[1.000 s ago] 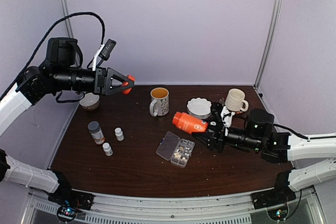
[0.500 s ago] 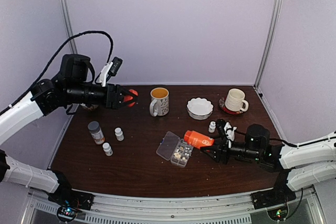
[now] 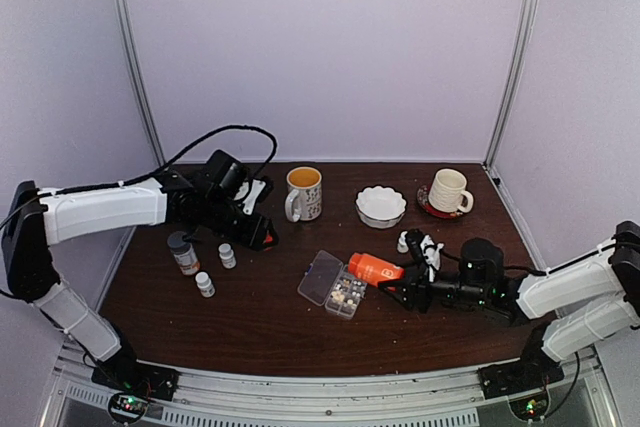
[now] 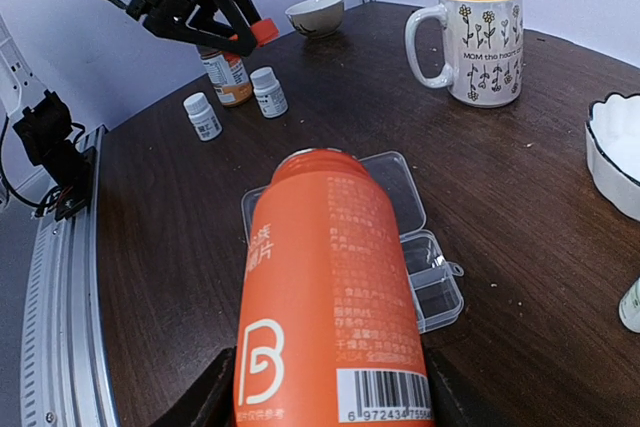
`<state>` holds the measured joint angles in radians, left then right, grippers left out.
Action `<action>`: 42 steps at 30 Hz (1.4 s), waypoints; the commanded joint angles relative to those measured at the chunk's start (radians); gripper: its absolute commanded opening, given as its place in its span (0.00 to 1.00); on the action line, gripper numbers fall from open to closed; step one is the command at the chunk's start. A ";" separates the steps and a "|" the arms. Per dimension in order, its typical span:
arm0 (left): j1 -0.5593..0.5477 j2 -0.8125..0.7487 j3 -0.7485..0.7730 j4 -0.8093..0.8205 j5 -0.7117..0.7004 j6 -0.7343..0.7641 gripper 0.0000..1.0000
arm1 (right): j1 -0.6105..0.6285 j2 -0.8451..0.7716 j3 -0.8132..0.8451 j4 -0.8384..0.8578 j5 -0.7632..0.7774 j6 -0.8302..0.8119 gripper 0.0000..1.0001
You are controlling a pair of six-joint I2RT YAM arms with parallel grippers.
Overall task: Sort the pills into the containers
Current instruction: Place the lid of the pill bottle at the center of the board.
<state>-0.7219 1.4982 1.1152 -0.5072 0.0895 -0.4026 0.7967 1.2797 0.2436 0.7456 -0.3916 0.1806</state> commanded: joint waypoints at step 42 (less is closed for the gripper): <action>-0.007 0.103 -0.072 0.289 0.026 -0.097 0.91 | -0.057 0.188 0.067 0.066 0.021 0.089 0.00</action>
<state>-0.7681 1.5677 1.0470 -0.3050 -0.0826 -0.4164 0.7483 1.4818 0.2775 0.8059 -0.3843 0.2512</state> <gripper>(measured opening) 0.954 0.542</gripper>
